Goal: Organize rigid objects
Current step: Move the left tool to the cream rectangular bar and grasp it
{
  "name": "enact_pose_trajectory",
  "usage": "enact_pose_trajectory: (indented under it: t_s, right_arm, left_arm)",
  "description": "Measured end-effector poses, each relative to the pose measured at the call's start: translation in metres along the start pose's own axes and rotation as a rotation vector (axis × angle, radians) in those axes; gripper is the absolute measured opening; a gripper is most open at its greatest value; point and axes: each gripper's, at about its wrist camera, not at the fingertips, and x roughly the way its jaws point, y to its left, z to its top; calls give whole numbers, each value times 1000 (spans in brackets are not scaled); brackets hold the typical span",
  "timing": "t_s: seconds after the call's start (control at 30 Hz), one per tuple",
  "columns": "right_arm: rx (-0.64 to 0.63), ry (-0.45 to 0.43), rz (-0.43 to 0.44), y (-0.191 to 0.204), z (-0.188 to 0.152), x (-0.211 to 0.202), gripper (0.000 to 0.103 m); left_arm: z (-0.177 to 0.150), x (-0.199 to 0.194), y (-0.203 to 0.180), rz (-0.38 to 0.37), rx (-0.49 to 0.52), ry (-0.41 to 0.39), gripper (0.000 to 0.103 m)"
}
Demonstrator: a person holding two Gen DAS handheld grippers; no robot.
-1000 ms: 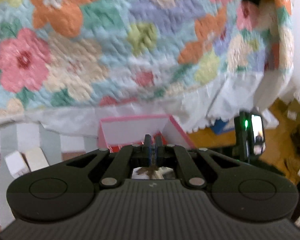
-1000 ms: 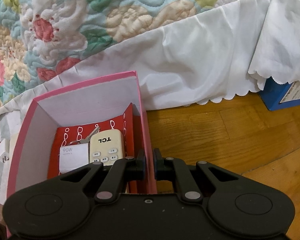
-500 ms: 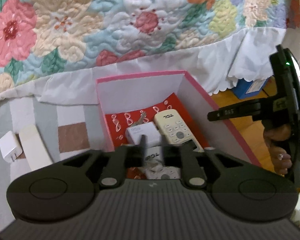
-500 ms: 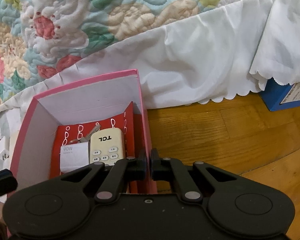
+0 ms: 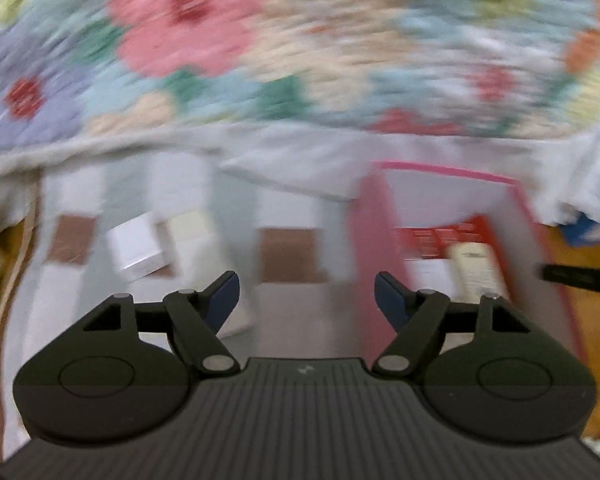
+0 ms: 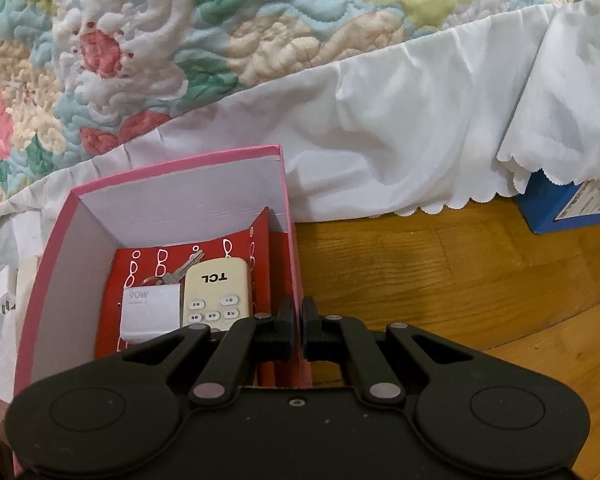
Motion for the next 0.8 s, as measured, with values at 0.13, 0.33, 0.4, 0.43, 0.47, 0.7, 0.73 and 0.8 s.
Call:
enact_pose_trajectory:
  t_s: [0.13,0.33,0.4,0.43,0.47,0.7,0.73,0.8]
  right_arm:
    - [-37,2,-15,5,0,-1,6]
    - [-85,21,-29,9,1,-2,7]
    - [-84,28,-26,9,2,-3,10]
    - [-90,39,-19,9,1,-3,13]
    - [-103,54,-15,11,1,-3,17]
    - [-186,176,17,23,-9,-7,50]
    - [-204,181,8,27,-13,-9,51]
    - [-242,197,-1,33,-20,-14,59]
  left_arm:
    - [4,28,40,58,-108,138,74]
    - [-5,50,70,91,-151,201,74]
    - [-11,53,76,93,-155,207,74]
    - [-13,55,77,95,-154,208,74]
    - [-15,57,79,100,-151,211,74]
    - [-20,63,88,101,-144,223,74]
    - [-20,63,89,101,-144,222,74]
    - [-20,65,91,100,-145,223,74]
